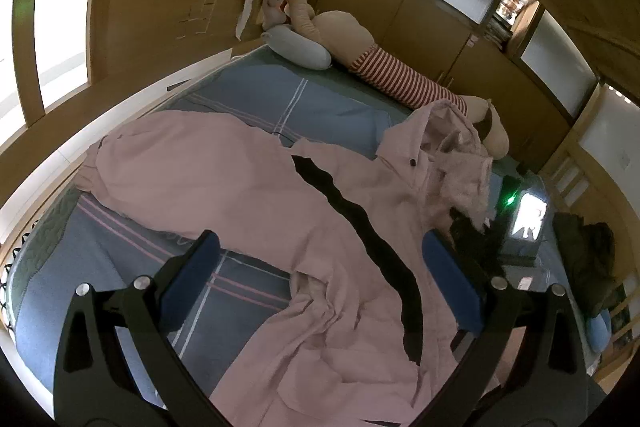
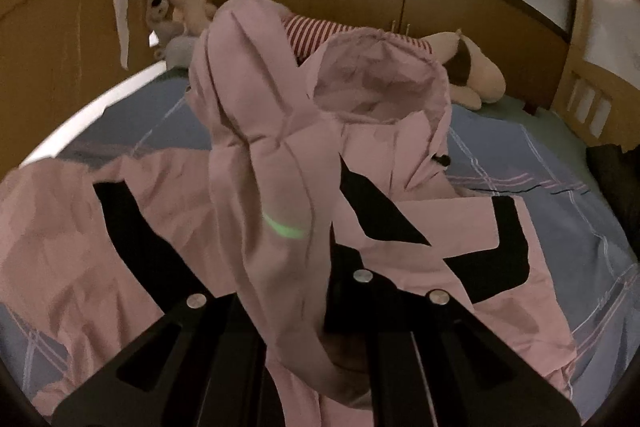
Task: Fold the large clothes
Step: 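Lift the held sleeve and fold it across the jacket chest with the right gripper, then open the right gripper and withdraw it from the folded sleeve, then move the left gripper toward the other sleeve cuff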
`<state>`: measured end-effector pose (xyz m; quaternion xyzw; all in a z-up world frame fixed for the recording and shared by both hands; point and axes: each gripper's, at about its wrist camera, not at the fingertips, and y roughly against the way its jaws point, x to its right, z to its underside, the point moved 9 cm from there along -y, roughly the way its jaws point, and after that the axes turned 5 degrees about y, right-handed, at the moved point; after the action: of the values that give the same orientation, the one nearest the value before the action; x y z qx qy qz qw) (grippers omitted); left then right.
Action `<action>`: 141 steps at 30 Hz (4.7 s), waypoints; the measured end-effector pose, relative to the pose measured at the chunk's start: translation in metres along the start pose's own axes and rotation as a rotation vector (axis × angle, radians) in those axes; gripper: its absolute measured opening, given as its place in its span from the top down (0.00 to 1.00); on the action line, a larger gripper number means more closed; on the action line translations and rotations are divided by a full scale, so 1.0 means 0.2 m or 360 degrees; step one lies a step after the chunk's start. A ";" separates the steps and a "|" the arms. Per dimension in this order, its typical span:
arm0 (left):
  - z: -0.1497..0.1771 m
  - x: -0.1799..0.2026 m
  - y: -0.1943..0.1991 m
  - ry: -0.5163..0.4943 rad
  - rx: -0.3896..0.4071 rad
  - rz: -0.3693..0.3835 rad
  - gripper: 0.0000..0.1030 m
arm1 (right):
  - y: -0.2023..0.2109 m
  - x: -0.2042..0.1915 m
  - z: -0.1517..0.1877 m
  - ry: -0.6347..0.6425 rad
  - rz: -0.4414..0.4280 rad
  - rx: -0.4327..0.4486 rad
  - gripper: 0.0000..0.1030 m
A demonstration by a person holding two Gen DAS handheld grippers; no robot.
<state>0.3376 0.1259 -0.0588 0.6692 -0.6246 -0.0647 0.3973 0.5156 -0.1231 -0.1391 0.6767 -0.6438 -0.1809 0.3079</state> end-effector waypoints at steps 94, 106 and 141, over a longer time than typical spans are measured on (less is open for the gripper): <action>0.46 0.29 0.19 -0.0382 -0.0163 -0.0124 0.02 | 1.32 1.09 0.71 -0.0445 -0.0040 0.0223 0.01; 0.56 0.50 0.66 0.0067 -0.0488 0.0082 0.02 | 1.30 1.12 0.71 -0.0462 -0.0014 0.0202 0.01; 0.55 0.59 0.68 -0.0142 -0.0367 0.0229 0.02 | 1.21 1.05 0.68 -0.0389 -0.0019 0.0154 0.01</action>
<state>0.1907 -0.0150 -0.0018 0.5690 -0.6765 -0.1372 0.4470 0.2662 -0.3496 -0.0516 0.6674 -0.6806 -0.2325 0.1930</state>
